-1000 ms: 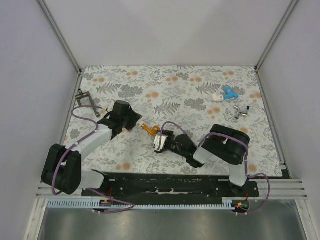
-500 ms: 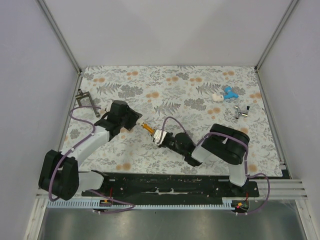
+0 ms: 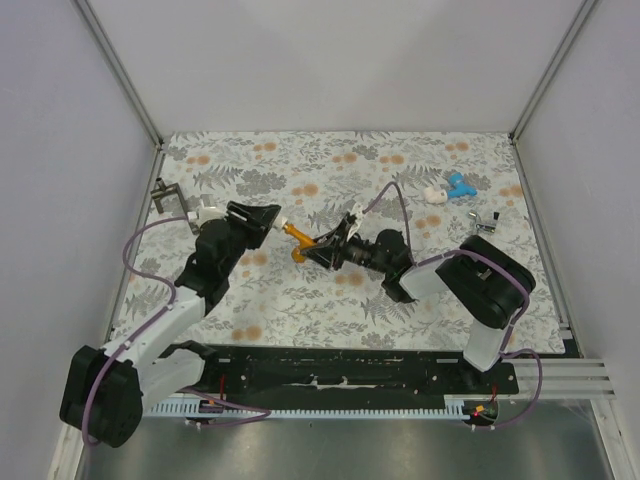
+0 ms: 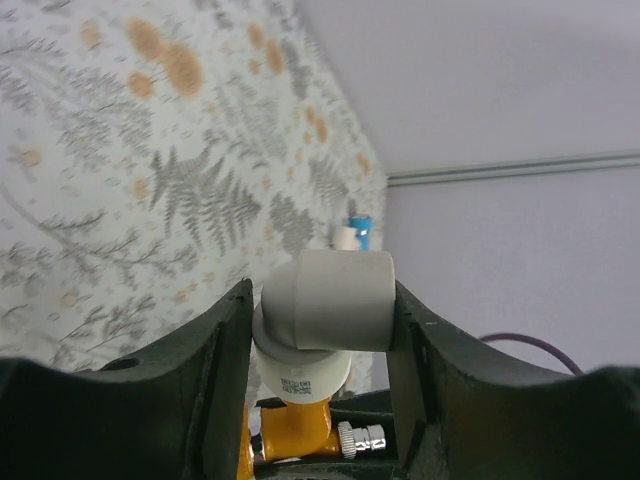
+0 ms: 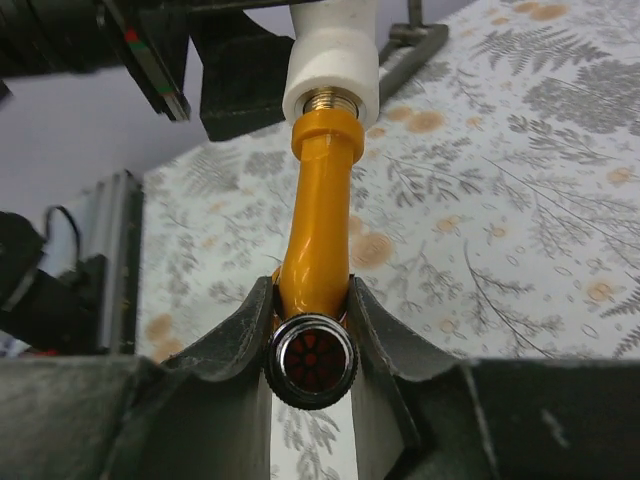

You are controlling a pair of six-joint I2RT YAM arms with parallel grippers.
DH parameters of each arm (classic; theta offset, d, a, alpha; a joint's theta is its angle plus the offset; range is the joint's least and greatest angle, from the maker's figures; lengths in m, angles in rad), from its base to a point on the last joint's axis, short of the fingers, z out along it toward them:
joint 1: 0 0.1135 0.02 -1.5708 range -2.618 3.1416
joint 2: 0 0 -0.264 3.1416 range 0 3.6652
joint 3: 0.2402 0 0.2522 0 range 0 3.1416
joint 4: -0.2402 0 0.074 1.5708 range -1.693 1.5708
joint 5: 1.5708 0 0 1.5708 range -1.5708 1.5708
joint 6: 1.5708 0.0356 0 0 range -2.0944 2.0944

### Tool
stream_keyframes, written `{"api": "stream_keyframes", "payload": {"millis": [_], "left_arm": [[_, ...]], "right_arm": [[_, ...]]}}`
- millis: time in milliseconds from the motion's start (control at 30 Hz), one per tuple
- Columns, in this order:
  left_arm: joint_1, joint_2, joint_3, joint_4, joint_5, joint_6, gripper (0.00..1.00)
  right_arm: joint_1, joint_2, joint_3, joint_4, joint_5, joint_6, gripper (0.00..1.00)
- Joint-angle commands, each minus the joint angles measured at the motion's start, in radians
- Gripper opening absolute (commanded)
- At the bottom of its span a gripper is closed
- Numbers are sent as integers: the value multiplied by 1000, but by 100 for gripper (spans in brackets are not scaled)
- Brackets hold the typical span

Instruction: Install the water faucets

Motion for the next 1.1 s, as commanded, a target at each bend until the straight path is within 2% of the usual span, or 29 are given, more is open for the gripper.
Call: {"api": "stream_keyframes", "payload": {"millis": [0,167,200,233,333,367,433,467,500,533,700,833,900,1067], "left_arm": [[-7,-78,-94,473,85,74,2],[-7,-120,-198,734,123,201,2],[-4,-129,-209,750,126,222,2],[-1,-140,-219,748,125,235,6],[10,-189,-223,672,93,247,35],[12,-216,-217,632,85,259,44],[13,-261,-182,524,76,294,71],[12,-282,-161,453,64,310,80],[12,-302,-130,363,38,316,87],[12,-320,-102,272,22,322,90],[13,-368,66,-125,-83,338,92],[15,-328,195,-397,-131,269,92],[16,-304,244,-442,-105,246,91],[15,-258,298,-425,-35,142,90]], "right_arm": [[-54,-68,132,153,-232,460,0],[-88,-82,221,181,-337,656,0],[-91,-90,230,181,-343,672,0],[-94,-98,236,180,-349,675,0],[-110,-130,233,154,-351,641,0],[-113,-147,230,106,-351,609,0],[-117,-189,229,-33,-352,504,0],[-117,-220,230,-123,-352,429,0],[-116,-248,235,-206,-351,360,0],[-117,-278,241,-303,-335,265,0],[-117,-400,305,-746,-228,-104,0],[-116,-452,327,-880,-124,-263,0],[-116,-470,330,-920,-76,-326,0],[-107,-499,333,-963,11,-419,0]]}}
